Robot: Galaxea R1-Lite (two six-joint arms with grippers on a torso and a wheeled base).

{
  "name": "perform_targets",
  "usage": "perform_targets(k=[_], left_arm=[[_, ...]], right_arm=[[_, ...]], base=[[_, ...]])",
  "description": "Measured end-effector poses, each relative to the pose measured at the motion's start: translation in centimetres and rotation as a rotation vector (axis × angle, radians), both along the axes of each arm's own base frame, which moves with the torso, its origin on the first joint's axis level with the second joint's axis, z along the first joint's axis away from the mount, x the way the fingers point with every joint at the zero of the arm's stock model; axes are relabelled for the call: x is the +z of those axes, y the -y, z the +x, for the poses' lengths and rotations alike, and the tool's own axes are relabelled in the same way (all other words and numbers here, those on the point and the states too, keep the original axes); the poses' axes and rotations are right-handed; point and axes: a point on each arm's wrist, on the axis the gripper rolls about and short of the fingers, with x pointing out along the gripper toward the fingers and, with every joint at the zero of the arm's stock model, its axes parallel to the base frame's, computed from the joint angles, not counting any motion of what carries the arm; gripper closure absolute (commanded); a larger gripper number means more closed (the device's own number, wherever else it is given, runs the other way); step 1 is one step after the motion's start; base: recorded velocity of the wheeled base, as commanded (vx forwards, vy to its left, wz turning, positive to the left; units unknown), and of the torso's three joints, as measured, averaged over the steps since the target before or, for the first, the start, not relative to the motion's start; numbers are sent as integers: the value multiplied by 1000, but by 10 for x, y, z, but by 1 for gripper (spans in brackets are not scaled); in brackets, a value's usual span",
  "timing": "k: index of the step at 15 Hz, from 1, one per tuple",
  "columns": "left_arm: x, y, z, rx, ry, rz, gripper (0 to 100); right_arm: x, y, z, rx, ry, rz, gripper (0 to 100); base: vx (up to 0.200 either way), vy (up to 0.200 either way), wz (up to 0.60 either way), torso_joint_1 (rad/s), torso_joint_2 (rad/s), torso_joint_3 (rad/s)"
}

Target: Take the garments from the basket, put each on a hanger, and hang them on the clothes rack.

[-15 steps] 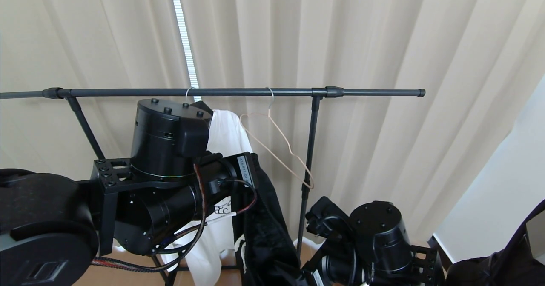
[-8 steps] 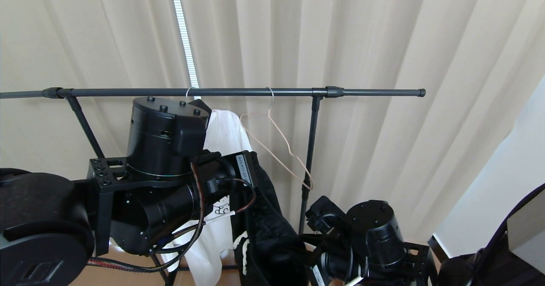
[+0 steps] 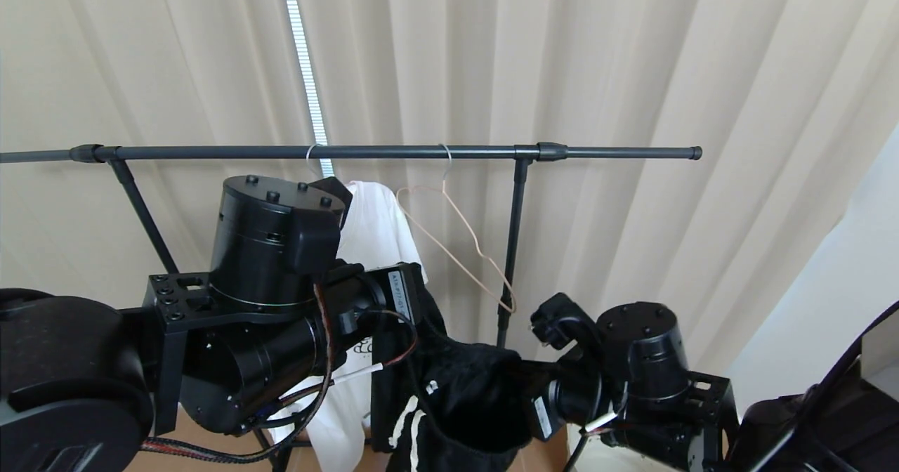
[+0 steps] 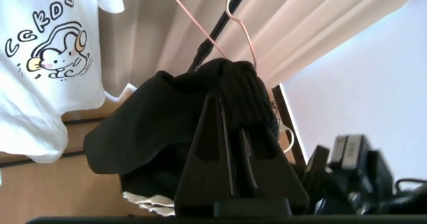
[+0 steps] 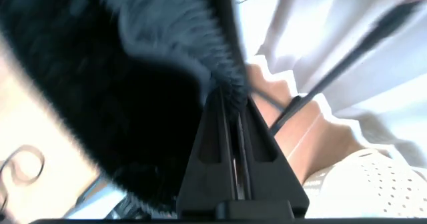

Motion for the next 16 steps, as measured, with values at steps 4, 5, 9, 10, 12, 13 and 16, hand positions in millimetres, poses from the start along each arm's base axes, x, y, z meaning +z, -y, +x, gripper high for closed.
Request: perform_targets(k=[4,5,9,10,12,13,16], left_arm=[[-11,-3,-4,-22,-13,66,0],[-14,-3,-5,-28,-17,78,0],[-24,-5,-9,-75,-34,142,0],[-26,-5,-10,-80,-39,146,0],[-29,-7,-14,-133,-63,135,0],[-28,-9,-17,-180,-76,114,0],[-22,-20,-27,-313,-104,37,0]], right_arm=[[40,31,5,-70,101,22,100],[50,37,4,-78,130,20,100],[80,60,-1,-147,260,0,100],[85,63,-2,-158,280,-3,100],[94,69,-5,-174,327,-13,100],[98,72,-7,-186,346,-17,100],[107,81,-10,-209,386,-32,100]], base=[[0,0,0,0,0,0],[0,0,0,0,0,0],[0,0,0,0,0,0],[0,0,0,0,0,0],[0,0,0,0,0,0],[0,0,0,0,0,0],[0,0,0,0,0,0]])
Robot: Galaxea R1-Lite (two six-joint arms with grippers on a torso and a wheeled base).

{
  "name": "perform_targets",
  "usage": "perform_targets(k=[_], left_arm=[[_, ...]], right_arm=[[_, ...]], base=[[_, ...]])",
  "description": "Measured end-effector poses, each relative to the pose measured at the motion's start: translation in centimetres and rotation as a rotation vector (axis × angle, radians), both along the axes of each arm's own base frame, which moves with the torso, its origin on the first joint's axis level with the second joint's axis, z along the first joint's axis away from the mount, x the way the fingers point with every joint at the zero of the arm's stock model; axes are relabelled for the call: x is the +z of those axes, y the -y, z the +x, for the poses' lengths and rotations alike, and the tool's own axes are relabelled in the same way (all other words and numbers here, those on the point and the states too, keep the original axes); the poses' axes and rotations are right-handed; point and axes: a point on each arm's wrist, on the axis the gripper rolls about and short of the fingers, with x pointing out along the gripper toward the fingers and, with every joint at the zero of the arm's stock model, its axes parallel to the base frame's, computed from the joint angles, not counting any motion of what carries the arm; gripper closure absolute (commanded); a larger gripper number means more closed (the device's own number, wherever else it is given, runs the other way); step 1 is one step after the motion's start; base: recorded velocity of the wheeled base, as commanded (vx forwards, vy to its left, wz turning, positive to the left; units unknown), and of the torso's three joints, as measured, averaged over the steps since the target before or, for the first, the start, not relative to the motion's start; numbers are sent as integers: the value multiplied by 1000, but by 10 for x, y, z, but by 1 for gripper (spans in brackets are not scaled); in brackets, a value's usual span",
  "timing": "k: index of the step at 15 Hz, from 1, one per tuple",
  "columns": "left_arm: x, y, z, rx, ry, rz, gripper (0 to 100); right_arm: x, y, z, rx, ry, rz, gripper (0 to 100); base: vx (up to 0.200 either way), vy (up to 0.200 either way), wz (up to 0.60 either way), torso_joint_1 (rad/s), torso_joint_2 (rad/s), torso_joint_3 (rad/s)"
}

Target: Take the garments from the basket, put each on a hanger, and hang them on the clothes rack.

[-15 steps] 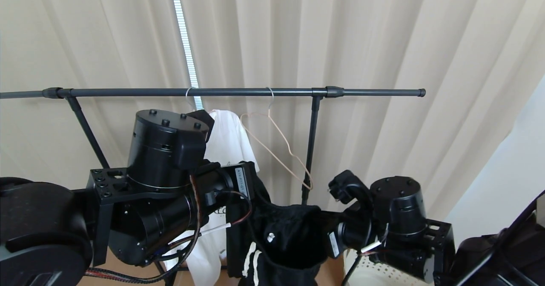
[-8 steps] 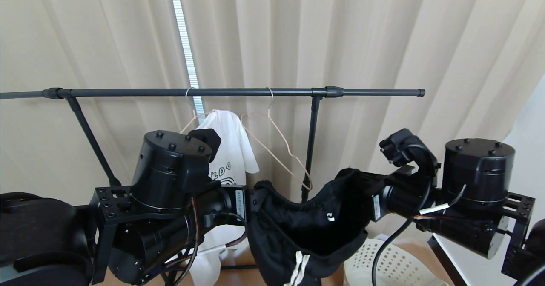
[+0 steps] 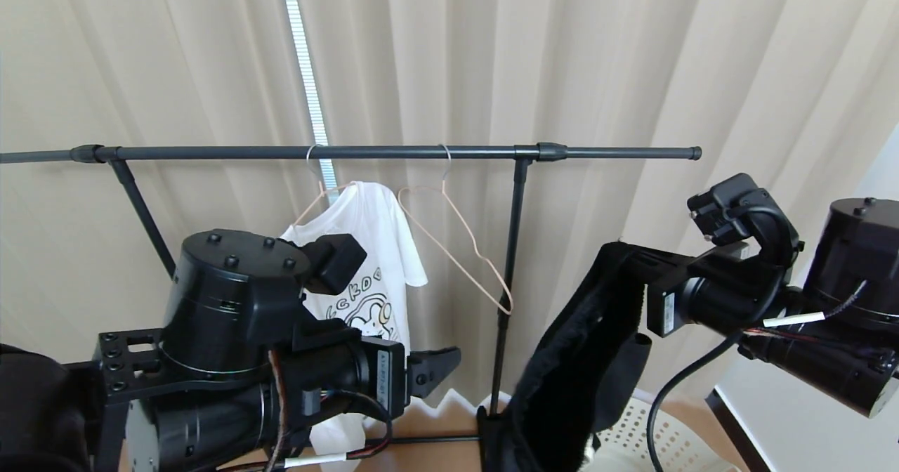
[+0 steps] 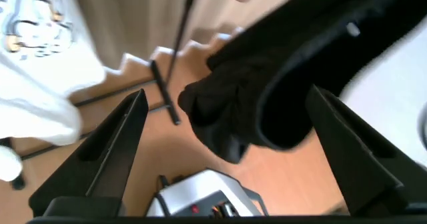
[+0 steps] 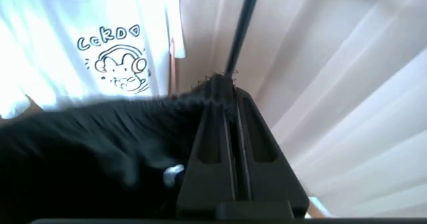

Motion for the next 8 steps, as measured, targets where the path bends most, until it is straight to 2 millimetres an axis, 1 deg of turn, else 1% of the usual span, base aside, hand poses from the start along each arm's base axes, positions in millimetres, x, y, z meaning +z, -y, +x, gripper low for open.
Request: perform_targets(k=[3,5,8], left_arm=[[1,-11,0,1,-5,-18,0],[-3,-12,4,24,-9,1,0],[-9,-7,15,111,22,39,0]], right_arm=[[11,8,-13,-3,3,-23,100],[20,11,-18,-5,29,-11,100],[26,13,-21,-6,51,1,100]], base=[[0,0,0,0,0,0],[0,0,0,0,0,0],[0,0,0,0,0,0]])
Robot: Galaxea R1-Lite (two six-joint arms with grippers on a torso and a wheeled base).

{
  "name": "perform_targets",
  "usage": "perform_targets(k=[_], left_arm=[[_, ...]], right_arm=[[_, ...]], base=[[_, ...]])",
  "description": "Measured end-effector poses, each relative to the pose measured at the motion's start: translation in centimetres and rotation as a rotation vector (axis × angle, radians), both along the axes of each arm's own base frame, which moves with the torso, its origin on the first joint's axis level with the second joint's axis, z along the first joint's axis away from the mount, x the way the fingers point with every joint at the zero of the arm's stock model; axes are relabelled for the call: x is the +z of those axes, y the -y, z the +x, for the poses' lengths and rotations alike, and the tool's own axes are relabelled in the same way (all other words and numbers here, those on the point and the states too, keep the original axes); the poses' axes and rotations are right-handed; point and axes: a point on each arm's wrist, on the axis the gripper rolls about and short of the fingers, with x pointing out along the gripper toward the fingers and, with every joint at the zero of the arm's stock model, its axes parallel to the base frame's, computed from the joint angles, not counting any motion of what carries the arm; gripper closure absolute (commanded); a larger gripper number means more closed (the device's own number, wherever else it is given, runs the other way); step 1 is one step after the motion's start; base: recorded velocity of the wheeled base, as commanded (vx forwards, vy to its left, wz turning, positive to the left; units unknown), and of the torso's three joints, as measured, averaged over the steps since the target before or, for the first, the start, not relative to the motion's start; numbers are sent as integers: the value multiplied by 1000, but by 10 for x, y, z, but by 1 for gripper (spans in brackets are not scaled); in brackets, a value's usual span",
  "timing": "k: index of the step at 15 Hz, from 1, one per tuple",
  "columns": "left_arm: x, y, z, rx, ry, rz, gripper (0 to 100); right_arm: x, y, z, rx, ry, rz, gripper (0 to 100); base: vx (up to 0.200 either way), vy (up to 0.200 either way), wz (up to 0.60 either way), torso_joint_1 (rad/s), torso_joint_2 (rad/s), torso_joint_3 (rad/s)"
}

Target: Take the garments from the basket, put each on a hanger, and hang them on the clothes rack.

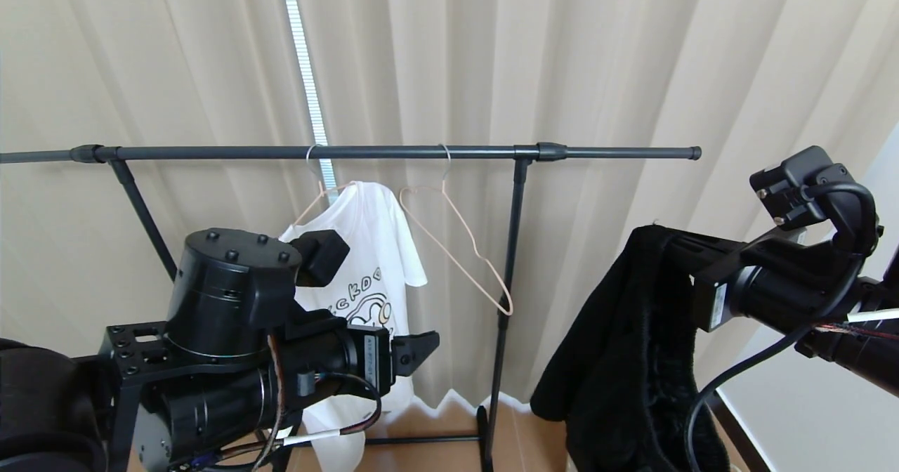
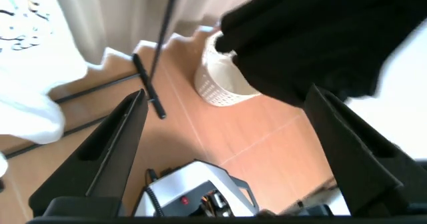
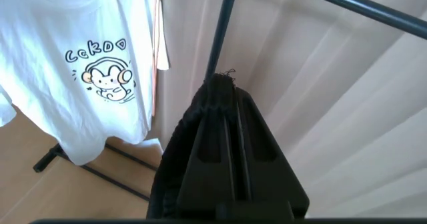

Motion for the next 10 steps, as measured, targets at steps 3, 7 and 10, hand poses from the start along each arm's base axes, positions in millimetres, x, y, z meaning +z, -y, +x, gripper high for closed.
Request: perform_targets(k=[3,7,10], left_arm=[[-7,6,4,22,-6,31,0],[-9,8,6,28,-11,35,0],[-10,9,9,38,-11,36,0]], right_arm=[[1,1,0,-5,5,3,100],[2,2,0,-7,5,3,100],[1,2,-1,-6,4,3,100]], base=[[0,-200,0,2,4,1],[200,-100,0,0,1,5],[200,0,0,7,4,4]])
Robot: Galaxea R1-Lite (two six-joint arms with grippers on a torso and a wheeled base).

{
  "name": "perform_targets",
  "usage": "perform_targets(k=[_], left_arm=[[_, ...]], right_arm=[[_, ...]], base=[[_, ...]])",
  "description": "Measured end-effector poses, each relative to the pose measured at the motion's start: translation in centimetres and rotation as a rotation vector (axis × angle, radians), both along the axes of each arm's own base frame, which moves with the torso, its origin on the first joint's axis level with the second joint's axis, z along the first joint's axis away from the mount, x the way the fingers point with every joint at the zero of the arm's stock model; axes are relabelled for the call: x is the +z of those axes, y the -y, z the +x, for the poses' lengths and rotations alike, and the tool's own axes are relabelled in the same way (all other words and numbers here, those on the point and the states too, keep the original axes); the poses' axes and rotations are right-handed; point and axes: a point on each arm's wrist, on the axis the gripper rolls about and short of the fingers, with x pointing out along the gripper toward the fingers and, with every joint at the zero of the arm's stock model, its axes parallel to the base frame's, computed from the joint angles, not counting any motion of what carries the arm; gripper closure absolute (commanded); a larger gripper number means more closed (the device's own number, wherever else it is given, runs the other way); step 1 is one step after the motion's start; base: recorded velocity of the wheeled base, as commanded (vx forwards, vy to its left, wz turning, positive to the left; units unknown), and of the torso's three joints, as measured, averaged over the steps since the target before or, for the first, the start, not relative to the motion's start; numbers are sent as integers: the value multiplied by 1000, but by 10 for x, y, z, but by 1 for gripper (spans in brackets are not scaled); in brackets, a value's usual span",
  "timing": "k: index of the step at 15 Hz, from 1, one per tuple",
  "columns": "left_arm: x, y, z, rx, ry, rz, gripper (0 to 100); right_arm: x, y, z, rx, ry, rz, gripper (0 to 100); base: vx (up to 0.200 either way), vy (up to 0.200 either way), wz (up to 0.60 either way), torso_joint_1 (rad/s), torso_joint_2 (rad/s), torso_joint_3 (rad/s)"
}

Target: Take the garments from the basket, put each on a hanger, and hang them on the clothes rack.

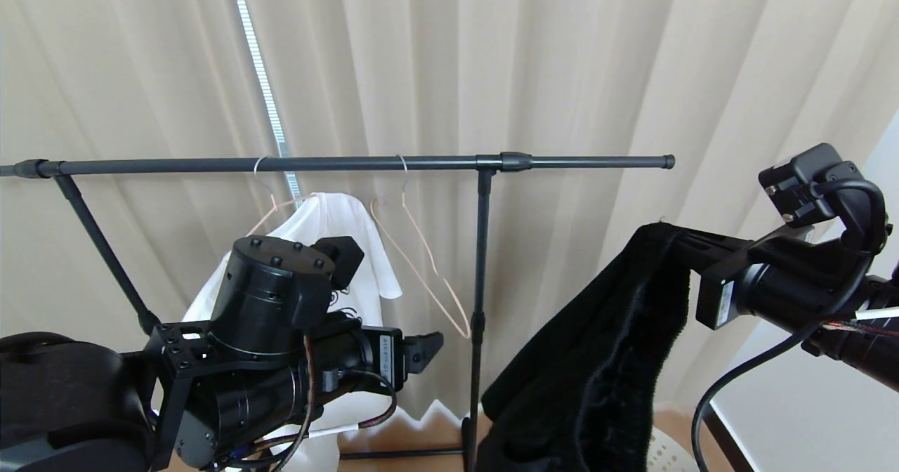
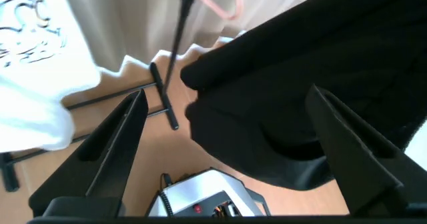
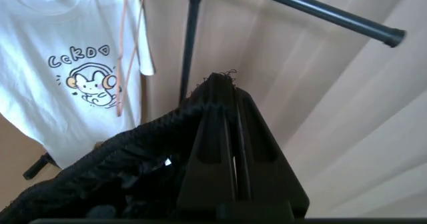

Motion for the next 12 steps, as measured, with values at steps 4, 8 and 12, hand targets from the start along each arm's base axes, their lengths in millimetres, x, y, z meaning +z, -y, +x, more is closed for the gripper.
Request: perform_targets(k=[4,8,12], left_arm=[[-1,2,4,52,26,10,0],[1,14,10,54,52,3,0],[7,35,31,95,26,45,0]], right_arm=[[0,0,0,-1,1,1,100],[1,0,2,-10,12,-22,100],[0,0,2,-10,13,-29,100]], base=[[50,0,0,3,1,1],[0,0,0,0,0,0],[0,0,0,0,0,0]])
